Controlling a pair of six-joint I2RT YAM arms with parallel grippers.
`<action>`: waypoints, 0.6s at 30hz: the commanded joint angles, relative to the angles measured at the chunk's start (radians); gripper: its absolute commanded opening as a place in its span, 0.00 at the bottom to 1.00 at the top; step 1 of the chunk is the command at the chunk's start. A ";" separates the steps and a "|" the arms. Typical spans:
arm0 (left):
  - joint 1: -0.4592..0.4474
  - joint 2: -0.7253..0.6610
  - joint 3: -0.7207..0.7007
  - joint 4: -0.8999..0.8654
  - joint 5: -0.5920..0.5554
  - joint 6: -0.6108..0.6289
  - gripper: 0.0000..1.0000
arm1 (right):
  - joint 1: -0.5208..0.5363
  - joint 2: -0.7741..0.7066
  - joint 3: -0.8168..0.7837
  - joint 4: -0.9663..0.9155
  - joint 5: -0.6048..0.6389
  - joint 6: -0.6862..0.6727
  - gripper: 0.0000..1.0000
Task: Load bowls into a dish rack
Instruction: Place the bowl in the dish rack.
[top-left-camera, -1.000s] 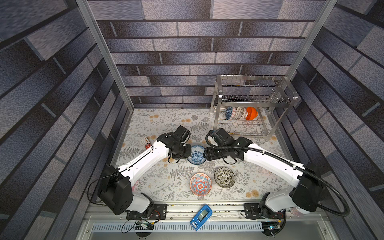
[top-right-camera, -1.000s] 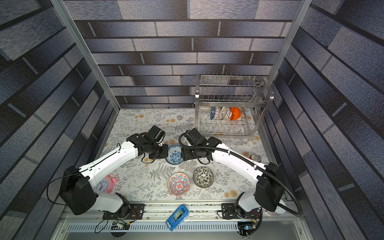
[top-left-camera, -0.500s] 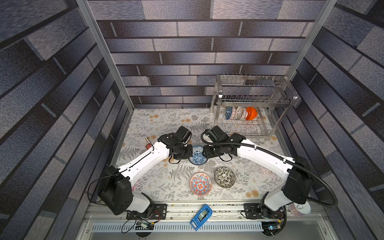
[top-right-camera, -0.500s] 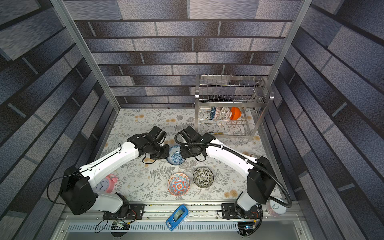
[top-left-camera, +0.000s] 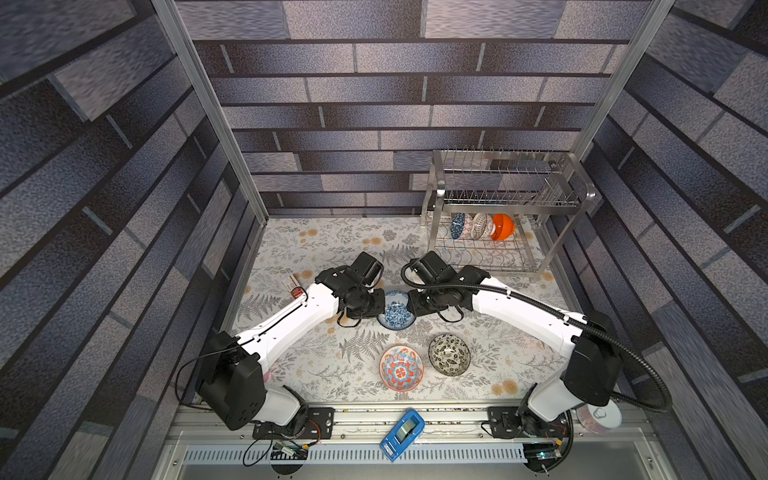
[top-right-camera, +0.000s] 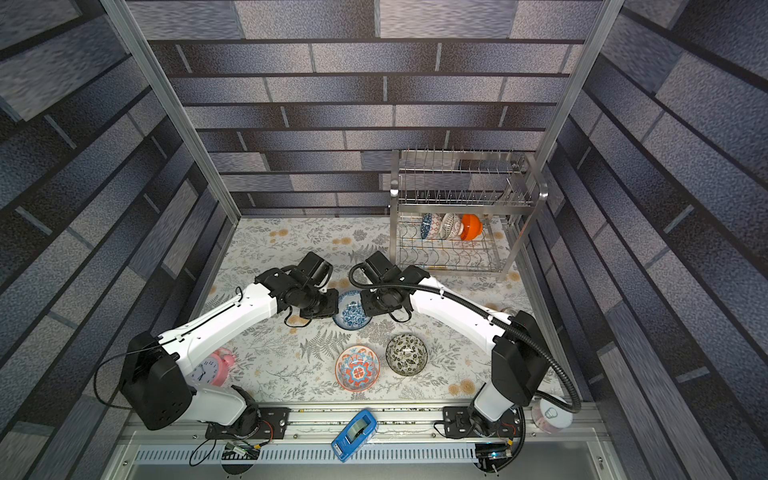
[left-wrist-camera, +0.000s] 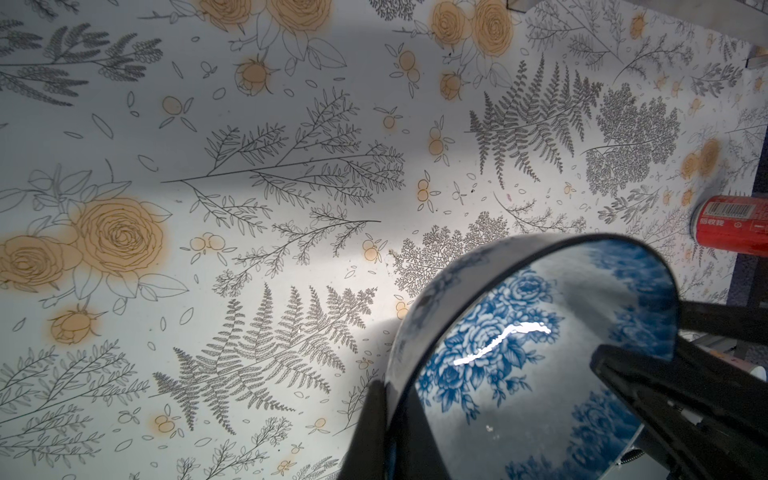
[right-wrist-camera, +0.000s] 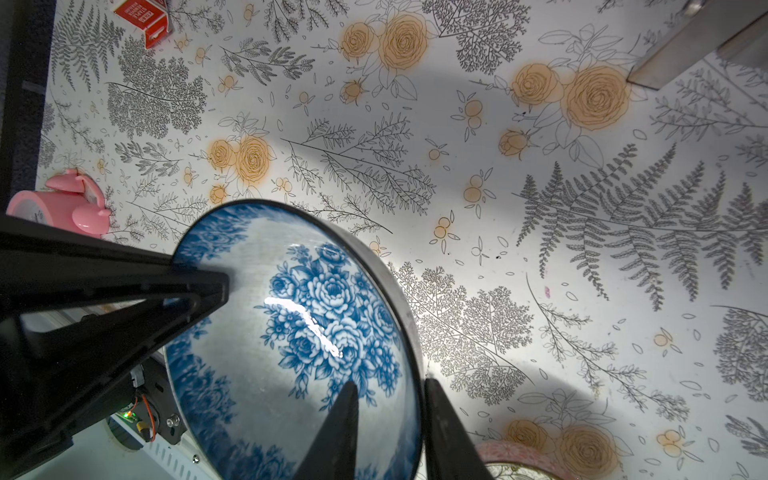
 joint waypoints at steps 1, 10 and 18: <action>-0.006 -0.024 0.009 0.023 0.024 0.000 0.00 | -0.003 0.023 0.025 -0.022 0.002 0.007 0.28; -0.008 -0.029 0.004 0.023 0.023 0.000 0.00 | -0.003 0.035 0.022 -0.012 -0.008 0.012 0.22; -0.009 -0.036 -0.007 0.029 0.023 -0.004 0.00 | -0.003 0.035 0.017 -0.010 -0.001 0.017 0.11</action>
